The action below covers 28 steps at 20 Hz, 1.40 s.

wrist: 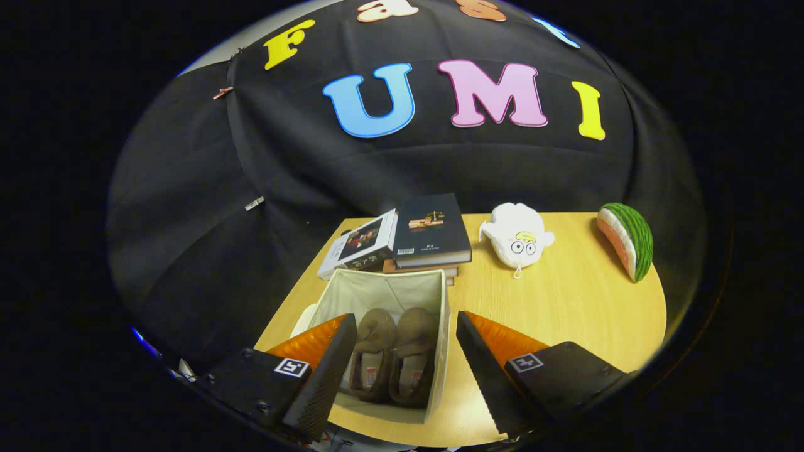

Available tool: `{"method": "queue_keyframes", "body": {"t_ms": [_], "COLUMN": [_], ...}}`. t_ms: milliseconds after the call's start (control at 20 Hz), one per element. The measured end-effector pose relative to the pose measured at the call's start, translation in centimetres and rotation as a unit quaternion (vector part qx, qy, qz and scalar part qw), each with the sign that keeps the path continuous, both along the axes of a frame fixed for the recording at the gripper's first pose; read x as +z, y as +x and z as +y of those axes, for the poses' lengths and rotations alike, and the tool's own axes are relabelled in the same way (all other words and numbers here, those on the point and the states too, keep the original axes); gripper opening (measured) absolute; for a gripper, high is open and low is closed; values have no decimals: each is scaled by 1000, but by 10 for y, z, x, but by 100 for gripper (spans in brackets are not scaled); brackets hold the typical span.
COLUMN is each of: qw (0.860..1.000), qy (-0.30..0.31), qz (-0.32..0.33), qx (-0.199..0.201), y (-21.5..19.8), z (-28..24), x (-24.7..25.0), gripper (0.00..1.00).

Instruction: Open the storage box then place both shoes into the box .Put the left shoe in first, then the right shoe, with the right side of both shoes facing outward in a uniform manner.

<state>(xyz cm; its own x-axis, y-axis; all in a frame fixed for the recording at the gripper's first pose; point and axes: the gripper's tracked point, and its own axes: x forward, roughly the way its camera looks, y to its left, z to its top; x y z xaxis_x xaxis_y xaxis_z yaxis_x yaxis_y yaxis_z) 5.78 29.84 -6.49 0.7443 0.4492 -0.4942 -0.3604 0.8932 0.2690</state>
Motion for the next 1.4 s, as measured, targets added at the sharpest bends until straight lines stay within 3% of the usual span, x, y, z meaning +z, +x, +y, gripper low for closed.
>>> {"method": "queue_keyframes", "body": {"t_ms": [300, 700, 1100, 1400], "qw": [993, 961, 954, 955], "qy": [15, 4, -1, -41], "qz": [-111, -253, -265, -271], "qx": [-41, -112, -141, -113], "y": [20, 43, 47, 38], "z": [-77, -219, -341, -358], "x": [65, 136, 109, 67], "gripper": [98, 98, 98, 98]}}
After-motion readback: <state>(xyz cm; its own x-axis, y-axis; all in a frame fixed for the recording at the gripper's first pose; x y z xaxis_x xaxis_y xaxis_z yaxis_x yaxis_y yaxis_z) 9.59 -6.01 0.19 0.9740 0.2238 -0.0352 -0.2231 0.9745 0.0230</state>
